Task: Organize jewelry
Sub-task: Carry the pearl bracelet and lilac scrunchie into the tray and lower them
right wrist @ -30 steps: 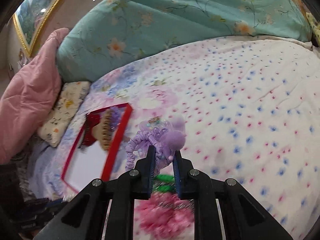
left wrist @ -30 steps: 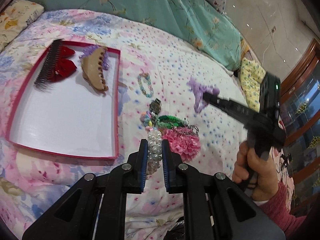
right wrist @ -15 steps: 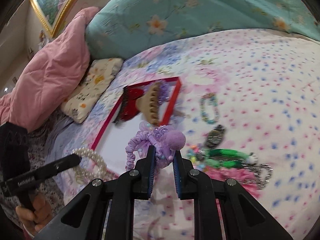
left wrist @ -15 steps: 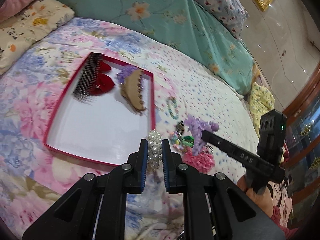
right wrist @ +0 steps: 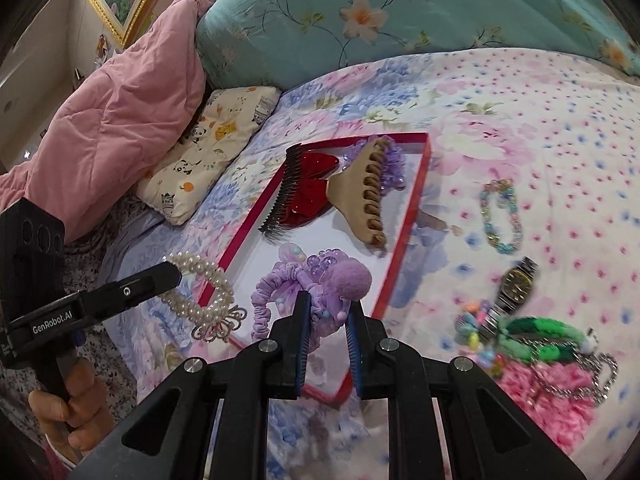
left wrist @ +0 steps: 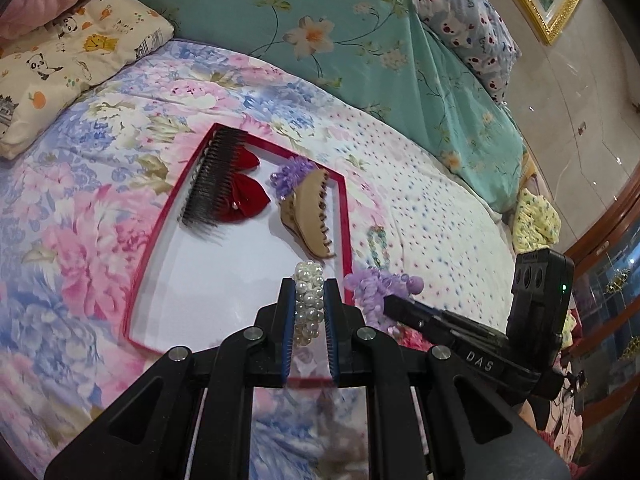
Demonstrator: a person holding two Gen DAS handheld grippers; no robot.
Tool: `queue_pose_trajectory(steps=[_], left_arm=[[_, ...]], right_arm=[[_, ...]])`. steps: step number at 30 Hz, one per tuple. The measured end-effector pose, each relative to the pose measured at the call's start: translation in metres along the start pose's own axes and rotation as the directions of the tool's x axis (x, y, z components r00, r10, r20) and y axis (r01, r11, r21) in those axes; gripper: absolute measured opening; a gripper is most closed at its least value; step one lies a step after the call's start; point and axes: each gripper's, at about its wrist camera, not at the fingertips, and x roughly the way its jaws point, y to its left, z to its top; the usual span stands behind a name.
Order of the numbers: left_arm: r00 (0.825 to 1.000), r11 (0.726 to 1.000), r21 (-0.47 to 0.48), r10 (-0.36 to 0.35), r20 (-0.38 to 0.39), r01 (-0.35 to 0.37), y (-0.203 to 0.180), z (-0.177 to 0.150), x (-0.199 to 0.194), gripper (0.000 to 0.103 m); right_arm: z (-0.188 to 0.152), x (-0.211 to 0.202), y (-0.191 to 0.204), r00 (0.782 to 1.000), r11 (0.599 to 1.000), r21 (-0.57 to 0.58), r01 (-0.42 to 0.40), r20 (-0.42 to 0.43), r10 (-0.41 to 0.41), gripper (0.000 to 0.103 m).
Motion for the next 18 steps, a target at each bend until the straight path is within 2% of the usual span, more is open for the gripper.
queue_pose_trajectory(steps=[8,13,18], left_arm=[[1.000,0.999,-0.021,-0.025,-0.009,0.025,0.015,0.025,0.031,0.011],[0.998,0.997,-0.063,-0.043,-0.048,0.040,0.035,0.033,0.056,0.011],[0.998,0.995,-0.101,-0.006,-0.058,0.000,0.058,0.033,0.069,0.012]], right_arm=[[0.012,0.032,0.004,0.999,1.000,-0.015,0.007,-0.040,-0.007,0.017],[0.018,0.054,0.001,0.997,0.999,-0.021,0.024,-0.070,-0.026,0.017],[0.020,0.077,0.004,0.993,0.998,-0.046,0.045,-0.103,-0.050,0.018]])
